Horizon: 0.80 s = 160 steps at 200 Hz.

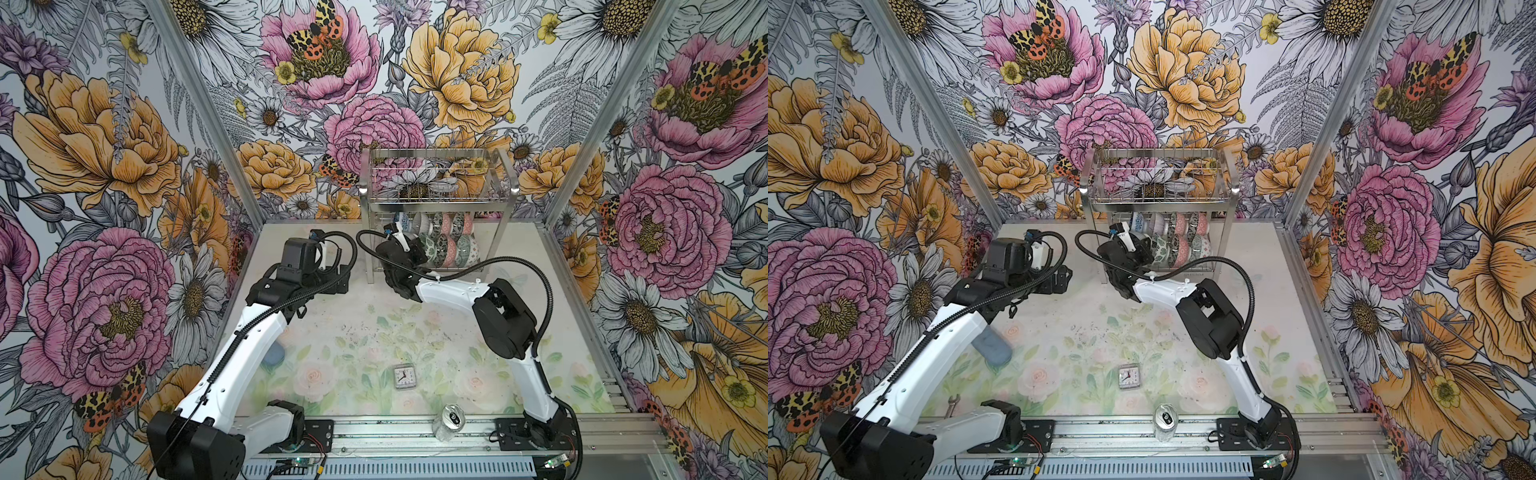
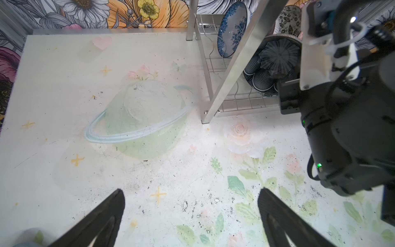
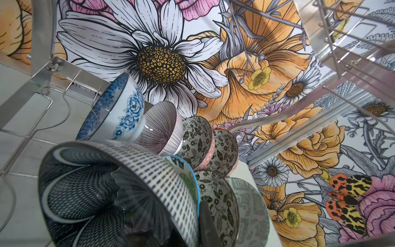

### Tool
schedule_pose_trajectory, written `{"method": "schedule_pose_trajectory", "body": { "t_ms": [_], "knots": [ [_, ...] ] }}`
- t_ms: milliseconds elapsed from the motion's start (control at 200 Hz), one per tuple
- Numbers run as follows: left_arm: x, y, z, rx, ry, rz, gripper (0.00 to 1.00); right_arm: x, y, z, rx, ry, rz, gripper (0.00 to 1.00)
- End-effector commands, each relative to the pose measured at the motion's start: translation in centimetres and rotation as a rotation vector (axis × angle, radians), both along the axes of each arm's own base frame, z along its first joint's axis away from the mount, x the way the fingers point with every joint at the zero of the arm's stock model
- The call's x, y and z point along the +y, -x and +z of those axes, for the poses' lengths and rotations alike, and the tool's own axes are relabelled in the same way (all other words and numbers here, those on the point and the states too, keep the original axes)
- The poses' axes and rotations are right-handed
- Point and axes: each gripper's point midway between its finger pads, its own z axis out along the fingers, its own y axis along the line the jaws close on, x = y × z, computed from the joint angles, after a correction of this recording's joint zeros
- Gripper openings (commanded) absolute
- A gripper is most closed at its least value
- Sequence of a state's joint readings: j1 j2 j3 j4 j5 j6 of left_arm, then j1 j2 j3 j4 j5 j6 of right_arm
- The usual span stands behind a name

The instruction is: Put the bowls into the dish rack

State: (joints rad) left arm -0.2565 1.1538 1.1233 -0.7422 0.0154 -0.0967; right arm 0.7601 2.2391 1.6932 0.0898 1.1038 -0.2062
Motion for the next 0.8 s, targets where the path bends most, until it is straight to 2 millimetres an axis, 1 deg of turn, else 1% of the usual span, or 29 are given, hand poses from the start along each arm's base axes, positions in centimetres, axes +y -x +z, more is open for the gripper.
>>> {"method": "schedule_pose_trajectory", "body": {
  "t_ms": [0,150,520,796],
  "knots": [
    [-0.3,-0.3,0.8,-0.039,0.027,-0.024,0.99,0.3,-1.5,2.1,-0.070,-0.023,-0.024,0.00],
    [-0.2,-0.4,0.7,-0.037,0.036,-0.024,0.99,0.5,-2.5,0.9,-0.054,0.003,-0.022,0.00],
    [-0.1,-0.3,0.6,-0.034,0.045,-0.026,0.99,1.2,-4.0,-1.9,-0.012,0.053,0.004,0.00],
    [-0.1,-0.1,0.6,-0.039,0.048,-0.027,0.99,1.8,-4.9,-3.2,0.019,0.085,0.016,0.00]
  ]
}}
